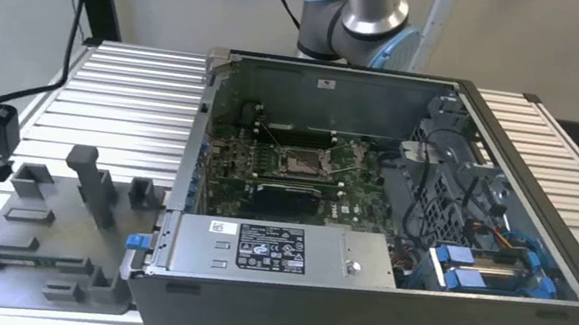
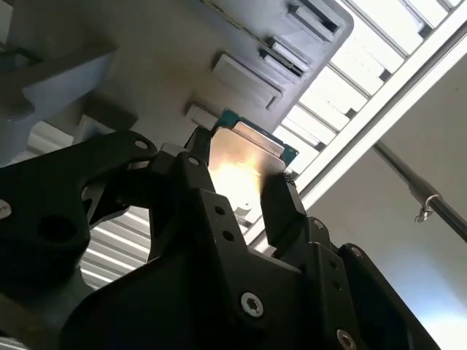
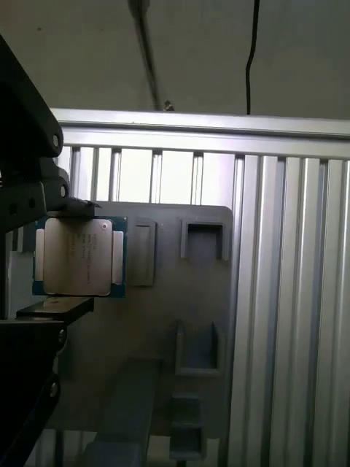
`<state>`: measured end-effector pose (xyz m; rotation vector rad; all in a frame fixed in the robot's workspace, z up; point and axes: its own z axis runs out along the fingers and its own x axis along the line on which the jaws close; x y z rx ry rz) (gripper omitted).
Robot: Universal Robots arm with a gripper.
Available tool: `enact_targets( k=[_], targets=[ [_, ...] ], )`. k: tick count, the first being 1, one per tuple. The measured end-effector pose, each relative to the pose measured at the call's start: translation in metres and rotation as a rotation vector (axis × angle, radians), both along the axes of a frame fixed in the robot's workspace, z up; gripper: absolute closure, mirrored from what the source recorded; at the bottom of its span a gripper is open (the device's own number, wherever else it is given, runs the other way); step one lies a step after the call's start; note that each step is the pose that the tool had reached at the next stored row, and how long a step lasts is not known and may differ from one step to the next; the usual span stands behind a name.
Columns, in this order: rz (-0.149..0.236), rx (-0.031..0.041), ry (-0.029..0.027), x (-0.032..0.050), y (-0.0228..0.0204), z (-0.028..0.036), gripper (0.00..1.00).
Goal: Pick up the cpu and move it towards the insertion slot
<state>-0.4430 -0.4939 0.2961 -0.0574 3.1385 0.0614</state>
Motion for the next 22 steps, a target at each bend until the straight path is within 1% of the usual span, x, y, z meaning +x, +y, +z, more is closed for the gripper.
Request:
enact_targets(
  k=[3, 8, 13, 22],
  targets=[
    [0.0, 0.0, 0.0007, 0.0002, 0.0, 0.0135, 1.0],
    [0.0, 0.0001, 0.0011, 0.0003, 0.0, 0.0343, 1.0],
    [0.0, 0.0001, 0.0017, 0.0003, 0.0, 0.0572, 1.0],
    [0.0, 0.0005, 0.0021, 0.0003, 0.0, 0.0966, 1.0]
  ],
)
